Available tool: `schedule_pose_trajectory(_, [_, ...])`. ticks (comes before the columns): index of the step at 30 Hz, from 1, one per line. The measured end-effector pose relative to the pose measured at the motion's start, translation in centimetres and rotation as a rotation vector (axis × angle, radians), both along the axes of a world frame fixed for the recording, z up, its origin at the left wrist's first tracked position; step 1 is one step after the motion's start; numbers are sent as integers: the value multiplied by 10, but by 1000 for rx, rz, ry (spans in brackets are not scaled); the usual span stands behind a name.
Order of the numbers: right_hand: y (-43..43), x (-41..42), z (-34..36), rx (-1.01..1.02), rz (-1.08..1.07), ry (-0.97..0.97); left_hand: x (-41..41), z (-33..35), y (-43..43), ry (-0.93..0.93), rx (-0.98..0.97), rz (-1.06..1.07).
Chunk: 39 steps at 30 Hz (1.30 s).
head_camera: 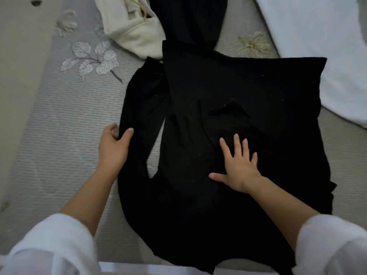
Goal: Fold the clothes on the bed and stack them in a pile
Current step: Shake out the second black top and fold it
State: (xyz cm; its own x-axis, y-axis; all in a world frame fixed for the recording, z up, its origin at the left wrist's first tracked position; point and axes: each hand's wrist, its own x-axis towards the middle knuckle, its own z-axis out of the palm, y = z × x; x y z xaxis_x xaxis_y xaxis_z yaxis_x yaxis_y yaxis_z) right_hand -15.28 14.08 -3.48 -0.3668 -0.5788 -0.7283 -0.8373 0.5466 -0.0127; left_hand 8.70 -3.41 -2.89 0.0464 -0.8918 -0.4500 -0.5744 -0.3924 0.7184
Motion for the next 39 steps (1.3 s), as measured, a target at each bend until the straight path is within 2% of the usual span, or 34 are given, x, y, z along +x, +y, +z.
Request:
schedule_pose_trajectory(4, [-12, 2, 6, 65, 26, 28, -7, 5, -8, 246, 180, -8])
schedule_pose_trajectory(8, [-20, 3, 8, 100, 57, 59, -2, 17, -14, 514, 243, 127])
schedule_pose_trajectory(10, [-20, 3, 8, 105, 69, 68, 5, 25, -14, 531, 132, 240])
schedule_pose_trajectory(13, [-19, 3, 6, 100, 86, 81, 13, 45, -8, 457, -173, 431])
schedule_pose_trajectory(16, [-18, 3, 6, 92, 93, 86, 15, 63, 1, 357, -463, 457])
schedule_pose_trajectory(19, [-17, 2, 6, 77, 100, 83, 0, 76, 10, 187, -687, 277])
schedule_pose_trajectory(22, [-14, 1, 6, 50, 121, 81, -36, 79, 31, 148, -722, -98])
schedule_pose_trajectory(24, [-11, -1, 6, 36, 133, 83, -58, 67, 54, 50, -603, -528])
schedule_pose_trajectory(26, [-9, -2, 6, 25, 132, 75, -67, 48, 87, -219, -306, -960])
schedule_pose_trajectory(27, [-8, -2, 5, 18, 124, 70, -66, 38, 103, -333, -189, -1106])
schedule_pose_trajectory(29, [-5, -3, 2, -5, 98, 62, -54, 21, 130, -443, -150, -1228])
schedule_pose_trajectory(31, [0, -4, -1, -50, 70, 45, -35, 17, 146, -452, -265, -1126])
schedule_pose_trajectory(34, [10, -5, -2, -131, 10, -4, -6, 22, 150, -401, -308, -735])
schedule_pose_trajectory(36, [12, -4, 1, -246, -115, -58, 12, 24, 143, -332, -183, -534])
schedule_pose_trajectory(39, [-1, -2, 8, -584, -277, -7, 25, 23, 129, -128, -3, -423])
